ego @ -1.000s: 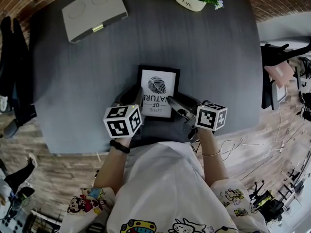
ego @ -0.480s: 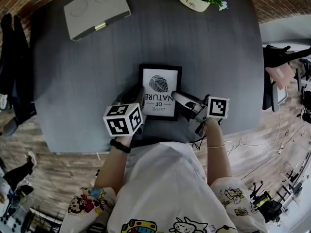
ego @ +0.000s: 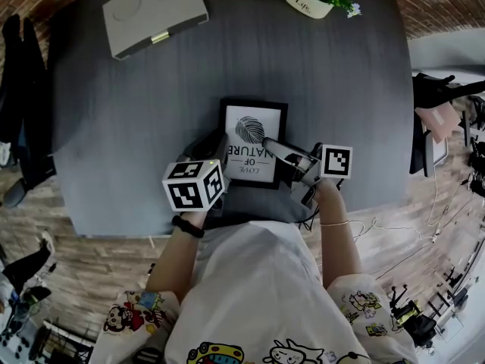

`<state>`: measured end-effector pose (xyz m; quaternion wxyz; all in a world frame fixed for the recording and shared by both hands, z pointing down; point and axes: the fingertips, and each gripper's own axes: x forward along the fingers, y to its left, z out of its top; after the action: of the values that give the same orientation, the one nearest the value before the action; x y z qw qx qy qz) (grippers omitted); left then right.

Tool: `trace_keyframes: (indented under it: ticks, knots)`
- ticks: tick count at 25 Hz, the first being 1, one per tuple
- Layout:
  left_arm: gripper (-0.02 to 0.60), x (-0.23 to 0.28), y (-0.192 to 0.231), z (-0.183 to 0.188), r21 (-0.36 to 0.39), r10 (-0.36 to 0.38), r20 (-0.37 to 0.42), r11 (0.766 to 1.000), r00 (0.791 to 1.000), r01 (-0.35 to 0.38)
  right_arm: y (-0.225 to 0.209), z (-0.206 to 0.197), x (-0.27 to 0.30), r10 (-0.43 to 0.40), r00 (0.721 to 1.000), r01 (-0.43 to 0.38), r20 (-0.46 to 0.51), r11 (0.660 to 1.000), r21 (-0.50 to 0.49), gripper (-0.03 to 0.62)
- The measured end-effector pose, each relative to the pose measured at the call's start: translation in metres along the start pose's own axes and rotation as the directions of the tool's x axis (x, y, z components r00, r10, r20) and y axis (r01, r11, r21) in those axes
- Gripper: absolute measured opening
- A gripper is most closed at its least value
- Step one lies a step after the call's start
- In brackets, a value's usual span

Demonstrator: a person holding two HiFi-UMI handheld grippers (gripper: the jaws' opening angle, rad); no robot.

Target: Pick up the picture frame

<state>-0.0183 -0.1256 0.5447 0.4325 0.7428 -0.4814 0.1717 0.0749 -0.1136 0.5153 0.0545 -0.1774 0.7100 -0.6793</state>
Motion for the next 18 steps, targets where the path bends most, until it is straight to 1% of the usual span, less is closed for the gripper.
trace_keyframes:
  ticks: [4,6,9,10,13,18]
  knots:
    - [0.081,0.000,0.000,0.001,0.003,-0.003,-0.004,1.000,1.000,0.003,0.003,0.000,0.010,0.014,1.000,-0.014,-0.009,1.000,0.013,0.144]
    - [0.081,0.000,0.000,0.001,0.004,-0.002,-0.004,1.000,1.000,0.002,0.003,-0.001,0.013,0.011,1.000,-0.011,-0.018,1.000,0.011,0.140]
    - [0.081,0.001,-0.001,0.001,0.007,0.000,-0.003,1.000,1.000,0.000,0.001,-0.001,0.014,-0.002,1.000,0.002,-0.024,1.000,0.003,0.113]
    - [0.081,0.001,-0.001,0.000,0.009,0.000,-0.004,1.000,1.000,0.000,0.000,-0.001,0.014,-0.011,1.000,0.011,-0.023,1.000,0.001,0.097]
    - [0.083,0.001,-0.002,0.000,0.017,0.001,-0.003,1.000,1.000,-0.001,-0.005,-0.002,0.014,-0.048,0.999,0.048,-0.016,0.999,-0.010,0.015]
    - [0.084,0.000,-0.002,0.000,0.017,0.008,0.004,1.000,1.000,-0.008,-0.007,-0.002,0.013,-0.067,0.998,0.067,-0.009,0.998,-0.010,0.020]
